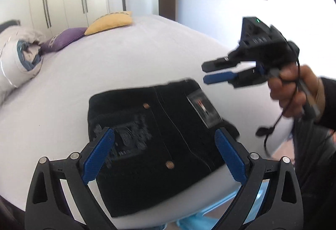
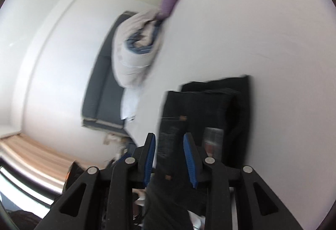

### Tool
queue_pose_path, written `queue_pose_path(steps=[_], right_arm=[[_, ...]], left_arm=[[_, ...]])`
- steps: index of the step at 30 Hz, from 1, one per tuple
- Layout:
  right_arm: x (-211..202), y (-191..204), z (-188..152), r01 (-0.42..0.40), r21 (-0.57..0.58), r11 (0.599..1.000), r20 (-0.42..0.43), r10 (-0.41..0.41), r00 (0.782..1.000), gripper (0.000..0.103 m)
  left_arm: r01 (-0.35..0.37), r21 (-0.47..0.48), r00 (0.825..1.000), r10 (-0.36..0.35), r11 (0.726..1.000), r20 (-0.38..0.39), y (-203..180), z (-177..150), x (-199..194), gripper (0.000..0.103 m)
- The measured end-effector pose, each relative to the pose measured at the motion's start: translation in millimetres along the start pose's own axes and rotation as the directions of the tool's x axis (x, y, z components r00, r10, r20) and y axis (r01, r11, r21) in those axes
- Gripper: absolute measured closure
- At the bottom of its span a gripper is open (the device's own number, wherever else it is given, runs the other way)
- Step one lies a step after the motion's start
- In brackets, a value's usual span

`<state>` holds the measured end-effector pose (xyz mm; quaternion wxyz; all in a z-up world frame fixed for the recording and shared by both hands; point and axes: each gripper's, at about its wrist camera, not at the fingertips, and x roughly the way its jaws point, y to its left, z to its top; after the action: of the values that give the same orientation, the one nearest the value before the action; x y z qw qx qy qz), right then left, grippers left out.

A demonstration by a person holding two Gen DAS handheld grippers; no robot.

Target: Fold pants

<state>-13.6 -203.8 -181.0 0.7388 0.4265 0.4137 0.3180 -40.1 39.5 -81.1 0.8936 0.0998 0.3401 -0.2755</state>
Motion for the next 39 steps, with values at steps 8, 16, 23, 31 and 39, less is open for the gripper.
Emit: queue_pose_path(steps=[8, 16, 23, 31, 39], right_arm=[[62.2, -63.8, -25.1, 0.135, 0.048, 0.990, -0.165, -0.126, 0.978, 0.103], [35.1, -43.9, -36.4, 0.139, -0.015, 0.990, -0.149, -0.140, 0.979, 0.098], [64.4, -21.8, -19.4, 0.157, -0.080, 0.984, -0.157, -0.169, 0.973, 0.101], [58.0, -24.4, -27.4, 0.200, -0.046, 0.979, -0.127, -0.205, 0.971, 0.087], [4.2, -21.8, -19.4, 0.290, -0.008, 0.957, 0.033, -0.289, 0.957, 0.017]], left_arm=[[0.111, -0.276, 0.984, -0.145, 0.955, -0.104, 66.6, -19.0, 72.9, 0.008], [0.141, -0.287, 0.985, -0.165, 0.947, -0.058, 77.5, -11.4, 73.2, 0.011], [0.040, -0.342, 0.971, -0.117, 0.939, -0.207, 116.7, 14.4, 146.7, 0.047], [-0.044, -0.272, 0.976, -0.016, 0.961, -0.216, 90.2, 9.0, 142.2, 0.049], [-0.068, -0.311, 0.988, 0.021, 0.948, -0.152, 130.4, -4.8, 78.1, 0.001]])
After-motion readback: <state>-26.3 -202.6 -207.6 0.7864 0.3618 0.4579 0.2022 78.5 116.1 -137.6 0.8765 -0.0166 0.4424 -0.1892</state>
